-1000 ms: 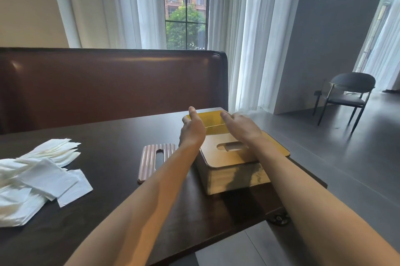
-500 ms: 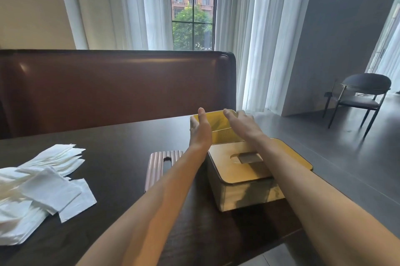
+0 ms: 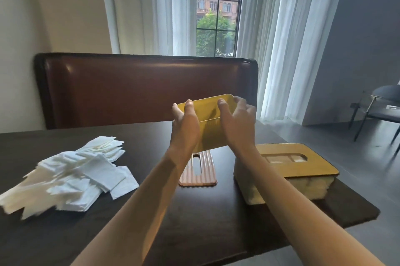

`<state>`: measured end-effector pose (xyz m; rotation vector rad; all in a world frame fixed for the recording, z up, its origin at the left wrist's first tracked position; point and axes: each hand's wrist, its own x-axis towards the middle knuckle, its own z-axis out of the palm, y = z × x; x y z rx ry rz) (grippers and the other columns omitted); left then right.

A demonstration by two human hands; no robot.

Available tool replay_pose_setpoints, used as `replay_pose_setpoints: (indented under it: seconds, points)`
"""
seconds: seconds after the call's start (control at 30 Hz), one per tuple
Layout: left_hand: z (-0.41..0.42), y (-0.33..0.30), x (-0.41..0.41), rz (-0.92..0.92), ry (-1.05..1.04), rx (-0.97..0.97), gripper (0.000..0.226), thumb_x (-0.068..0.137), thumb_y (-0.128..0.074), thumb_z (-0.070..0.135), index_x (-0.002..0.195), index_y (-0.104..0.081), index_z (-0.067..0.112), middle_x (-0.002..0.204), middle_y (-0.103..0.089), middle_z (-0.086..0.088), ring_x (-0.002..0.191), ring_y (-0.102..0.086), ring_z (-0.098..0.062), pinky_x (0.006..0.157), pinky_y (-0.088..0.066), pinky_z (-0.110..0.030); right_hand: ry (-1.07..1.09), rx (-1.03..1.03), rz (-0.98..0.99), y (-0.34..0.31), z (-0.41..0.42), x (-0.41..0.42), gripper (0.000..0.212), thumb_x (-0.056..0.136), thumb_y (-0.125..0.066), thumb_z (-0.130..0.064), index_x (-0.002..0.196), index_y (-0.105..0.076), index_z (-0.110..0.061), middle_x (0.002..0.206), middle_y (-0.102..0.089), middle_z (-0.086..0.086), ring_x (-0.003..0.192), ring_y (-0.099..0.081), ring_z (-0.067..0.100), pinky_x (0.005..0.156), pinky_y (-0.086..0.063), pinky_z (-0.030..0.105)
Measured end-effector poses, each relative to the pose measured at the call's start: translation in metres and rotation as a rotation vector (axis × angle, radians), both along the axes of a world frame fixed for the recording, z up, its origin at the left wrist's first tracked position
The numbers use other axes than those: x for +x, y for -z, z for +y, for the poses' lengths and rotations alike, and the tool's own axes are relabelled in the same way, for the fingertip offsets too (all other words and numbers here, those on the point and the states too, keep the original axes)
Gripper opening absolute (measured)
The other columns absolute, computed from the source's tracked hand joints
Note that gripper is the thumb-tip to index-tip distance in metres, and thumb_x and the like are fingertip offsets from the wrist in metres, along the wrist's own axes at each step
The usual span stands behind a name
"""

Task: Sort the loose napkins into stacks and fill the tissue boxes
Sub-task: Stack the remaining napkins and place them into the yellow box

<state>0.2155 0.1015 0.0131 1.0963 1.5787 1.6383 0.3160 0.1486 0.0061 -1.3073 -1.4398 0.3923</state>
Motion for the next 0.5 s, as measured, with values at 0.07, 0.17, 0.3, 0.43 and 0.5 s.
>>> replay_pose_setpoints:
  seconds: [0.07, 0.17, 0.3, 0.43, 0.5]
  points:
    - [-0.017, 0.004, -0.019, 0.010, 0.002, 0.002, 0.061, 0.107, -0.025, 0.053, 0.160, -0.009, 0.027, 0.161, -0.031, -0.005, 0.143, -0.038, -0.028, 0.115, -0.031, -0.043, -0.029, -0.009, 0.010, 0.006, -0.018, -0.014, 0.070, 0.086, -0.040, -0.066, 0.143, -0.042, -0.024, 0.144, -0.041, 0.005, 0.126, -0.047, 0.024, 0.099, -0.046, 0.040]
    - [-0.040, 0.014, -0.047, 0.026, -0.013, -0.012, 0.061, 0.105, -0.027, 0.055, 0.157, -0.017, 0.025, 0.155, -0.040, -0.006, 0.137, -0.044, -0.028, 0.116, -0.034, -0.052, -0.066, -0.023, 0.014, 0.017, -0.046, -0.033, 0.057, 0.096, -0.048, -0.056, 0.143, -0.040, -0.025, 0.145, -0.039, 0.003, 0.126, -0.046, 0.022, 0.097, -0.045, 0.037]
    - [-0.076, 0.032, -0.073, 0.067, -0.068, -0.057, 0.057, 0.107, -0.026, 0.051, 0.156, -0.025, 0.022, 0.154, -0.042, -0.009, 0.138, -0.043, -0.029, 0.117, -0.031, -0.043, -0.112, -0.018, -0.018, 0.045, -0.086, -0.049, 0.057, 0.096, -0.045, -0.059, 0.142, -0.040, -0.027, 0.141, -0.039, 0.001, 0.123, -0.047, 0.019, 0.095, -0.046, 0.036]
    - [-0.112, 0.056, -0.081, 0.040, -0.029, -0.075, 0.055, 0.107, -0.023, 0.052, 0.155, -0.027, 0.025, 0.155, -0.040, -0.008, 0.141, -0.041, -0.029, 0.118, -0.031, -0.048, -0.121, -0.073, -0.056, 0.072, -0.116, -0.054, 0.071, 0.084, -0.033, -0.072, 0.142, -0.038, -0.031, 0.140, -0.038, 0.000, 0.124, -0.045, 0.018, 0.098, -0.048, 0.040]
    - [-0.126, 0.066, -0.083, 0.023, -0.028, -0.074, 0.054, 0.107, -0.021, 0.051, 0.153, -0.031, 0.026, 0.154, -0.042, -0.004, 0.141, -0.040, -0.024, 0.118, -0.029, -0.041, -0.111, -0.090, -0.070, 0.082, -0.128, -0.055, 0.073, 0.082, -0.031, -0.072, 0.142, -0.038, -0.031, 0.142, -0.037, 0.001, 0.128, -0.043, 0.019, 0.101, -0.046, 0.042]
